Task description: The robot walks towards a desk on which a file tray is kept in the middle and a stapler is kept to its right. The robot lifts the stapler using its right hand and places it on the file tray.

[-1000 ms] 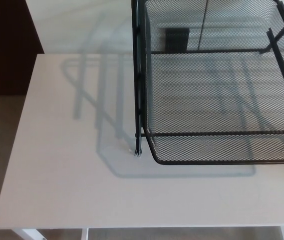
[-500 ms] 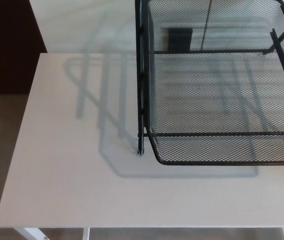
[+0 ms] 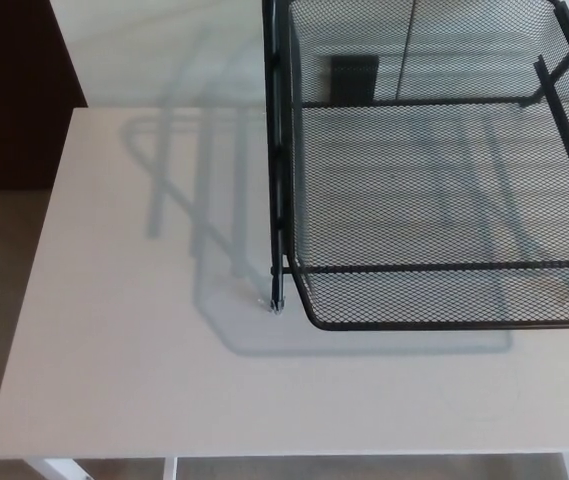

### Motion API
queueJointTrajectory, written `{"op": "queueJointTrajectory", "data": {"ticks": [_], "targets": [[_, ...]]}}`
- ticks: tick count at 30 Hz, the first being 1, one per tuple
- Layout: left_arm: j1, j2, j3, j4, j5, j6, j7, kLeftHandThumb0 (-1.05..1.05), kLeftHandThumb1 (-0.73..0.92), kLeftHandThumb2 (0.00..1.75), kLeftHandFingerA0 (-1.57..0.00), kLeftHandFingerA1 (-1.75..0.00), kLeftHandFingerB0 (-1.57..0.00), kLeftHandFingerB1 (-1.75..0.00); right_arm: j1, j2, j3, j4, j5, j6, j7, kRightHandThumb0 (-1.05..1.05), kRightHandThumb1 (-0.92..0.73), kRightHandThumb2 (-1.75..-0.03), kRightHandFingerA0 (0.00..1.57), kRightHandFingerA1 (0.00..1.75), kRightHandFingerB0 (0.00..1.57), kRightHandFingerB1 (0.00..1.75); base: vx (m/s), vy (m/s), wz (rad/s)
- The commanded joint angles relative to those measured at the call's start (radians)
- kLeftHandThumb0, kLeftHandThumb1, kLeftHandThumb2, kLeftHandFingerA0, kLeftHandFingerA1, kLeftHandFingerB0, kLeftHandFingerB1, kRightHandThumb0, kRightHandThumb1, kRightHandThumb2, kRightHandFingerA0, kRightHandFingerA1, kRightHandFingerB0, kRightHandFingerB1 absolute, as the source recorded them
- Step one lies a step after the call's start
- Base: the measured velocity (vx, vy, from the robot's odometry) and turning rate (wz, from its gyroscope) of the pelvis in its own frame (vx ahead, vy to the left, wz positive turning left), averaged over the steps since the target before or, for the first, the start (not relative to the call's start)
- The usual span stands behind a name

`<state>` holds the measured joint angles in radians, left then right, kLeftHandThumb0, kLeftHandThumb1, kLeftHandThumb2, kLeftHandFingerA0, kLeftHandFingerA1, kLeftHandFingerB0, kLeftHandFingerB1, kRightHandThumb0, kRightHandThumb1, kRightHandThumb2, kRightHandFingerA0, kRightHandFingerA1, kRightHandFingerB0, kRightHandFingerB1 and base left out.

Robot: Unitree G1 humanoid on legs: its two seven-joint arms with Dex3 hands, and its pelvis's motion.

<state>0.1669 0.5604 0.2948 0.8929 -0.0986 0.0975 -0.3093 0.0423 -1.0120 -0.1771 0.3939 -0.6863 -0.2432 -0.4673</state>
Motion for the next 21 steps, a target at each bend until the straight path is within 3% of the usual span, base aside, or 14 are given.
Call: {"op": "queueJointTrajectory", "data": {"ticks": [1, 2, 3, 4, 7, 8, 9, 10, 11, 12, 14, 15, 19, 21], "targets": [[0.000, 0.028, 0.005, 0.017, 0.009, -0.030, 0.009, -0.81, 0.72, 1.08, -0.15, -0.55, 0.00, -0.31, -0.009, -0.056, -0.100, -0.073, 0.034, 0.009, 0.023, -0.51, -0.65, -0.62, 1.00, 1.63, 0.88, 0.92, 0.00, 0.000, 0.00], [-0.004, 0.026, 0.012, 0.017, 0.001, -0.021, 0.010, -0.86, 0.74, 1.07, -0.13, -0.53, 0.00, -0.26, -0.011, -0.059, -0.116, -0.087, 0.041, 0.000, 0.025, -0.53, -0.63, -0.63, 0.97, 1.65, 0.87, 0.99, 0.00, 0.000, 0.00], [-0.006, 0.035, -0.008, 0.023, 0.024, -0.034, 0.014, -0.80, 0.74, 1.04, -0.13, -0.53, -0.03, -0.38, -0.019, -0.070, -0.149, -0.144, 0.046, -0.008, 0.034, -0.46, -0.63, -0.72, 0.98, 1.75, 0.73, 1.62, 0.00, 0.000, 0.00], [-0.013, 0.037, -0.016, 0.029, 0.035, -0.033, 0.030, -0.39, 0.53, 1.12, 0.00, -0.49, 0.00, -0.51, -0.034, -0.071, -0.162, -0.164, 0.054, -0.036, 0.027, -0.43, -0.63, -0.76, 0.99, 1.75, 0.76, 1.60, 0.00, 0.000, 0.00], [-0.019, 0.030, -0.008, 0.030, 0.022, -0.015, 0.040, -0.40, 0.52, 1.10, 0.00, -0.49, 0.00, -0.52, -0.068, -0.056, -0.172, -0.253, 0.051, 0.000, 0.077, -0.40, -0.61, -0.84, 0.94, 1.75, 0.73, 1.71, 0.00, 0.000, 0.00], [0.003, 0.026, -0.007, -0.004, 0.019, -0.020, 0.037, -0.77, 0.91, 0.69, -0.18, -0.43, -0.05, -0.27, -0.088, -0.049, -0.171, -0.292, 0.052, -0.004, 0.081, -0.40, -0.61, -0.87, 0.95, 1.75, 0.72, 1.74, 0.00, 0.000, 0.00], [0.000, 0.025, -0.008, -0.007, 0.020, -0.011, 0.042, -0.79, 0.73, 1.04, -0.13, -0.51, -0.03, -0.37, -0.103, -0.045, -0.169, -0.341, 0.053, 0.023, 0.119, -0.45, -0.70, -0.74, 0.97, 1.75, 0.74, 1.74, 0.00, 0.000, 0.00], [0.001, 0.026, -0.008, 0.008, 0.018, -0.025, 0.028, -0.77, 0.92, 0.69, -0.14, -0.44, -0.04, -0.27, -0.167, -0.039, -0.140, -0.410, 0.039, 0.036, 0.143, -0.30, -0.53, -0.77, 0.97, 1.75, 0.80, 1.62, 0.00, 0.000, 0.00], [-0.004, 0.026, -0.005, 0.017, 0.014, -0.024, 0.025, -0.83, 0.73, 1.07, -0.13, -0.54, 0.00, -0.30, -0.190, -0.033, -0.131, -0.422, 0.045, 0.025, 0.141, -0.20, -0.44, -0.79, 1.00, 1.71, 0.87, 1.52, 0.00, 0.000, 0.00], [-0.010, 0.027, 0.001, 0.022, 0.005, -0.009, 0.020, -0.84, 0.73, 1.08, -0.12, -0.53, 0.00, -0.29, -0.237, -0.021, -0.109, -0.461, 0.056, 0.038, 0.171, -0.26, -0.46, -0.81, 1.19, 1.60, 0.87, 1.34, 0.00, 0.000, 0.00], [-0.006, 0.027, -0.002, 0.016, 0.012, 0.003, 0.032, -0.40, 0.52, 1.11, -0.01, -0.50, 0.00, -0.52, -0.283, 0.002, -0.085, -0.490, 0.067, 0.039, 0.198, -0.27, -0.50, -0.65, 1.02, 1.68, 0.93, 1.31, 0.00, 0.000, 0.00], [-0.010, 0.024, 0.003, 0.032, 0.008, -0.021, 0.030, -0.77, 0.91, 0.69, -0.16, -0.46, -0.03, -0.26, -0.347, 0.034, -0.030, -0.522, 0.037, 0.043, 0.205, -0.19, -0.45, -0.64, 0.99, 1.64, 0.91, 1.24, 0.00, 0.000, 0.00], [-0.015, 0.022, 0.006, 0.048, 0.005, -0.037, 0.025, -0.77, 0.91, 0.67, -0.15, -0.43, 0.00, -0.32, -0.410, 0.092, 0.029, -0.576, 0.065, 0.045, 0.273, -0.18, -0.51, -0.71, 0.95, 1.71, 0.85, 1.38, 0.00, 0.000, 0.00], [-0.019, 0.023, 0.008, 0.057, 0.002, -0.039, 0.016, -0.85, 0.75, 1.09, -0.07, -0.51, 0.00, -0.25, -0.450, 0.134, 0.085, -0.595, 0.047, 0.025, 0.288, -0.18, -0.49, -0.87, 0.94, 1.73, 0.79, 1.50, 0.00, 0.000, 0.00]]}}
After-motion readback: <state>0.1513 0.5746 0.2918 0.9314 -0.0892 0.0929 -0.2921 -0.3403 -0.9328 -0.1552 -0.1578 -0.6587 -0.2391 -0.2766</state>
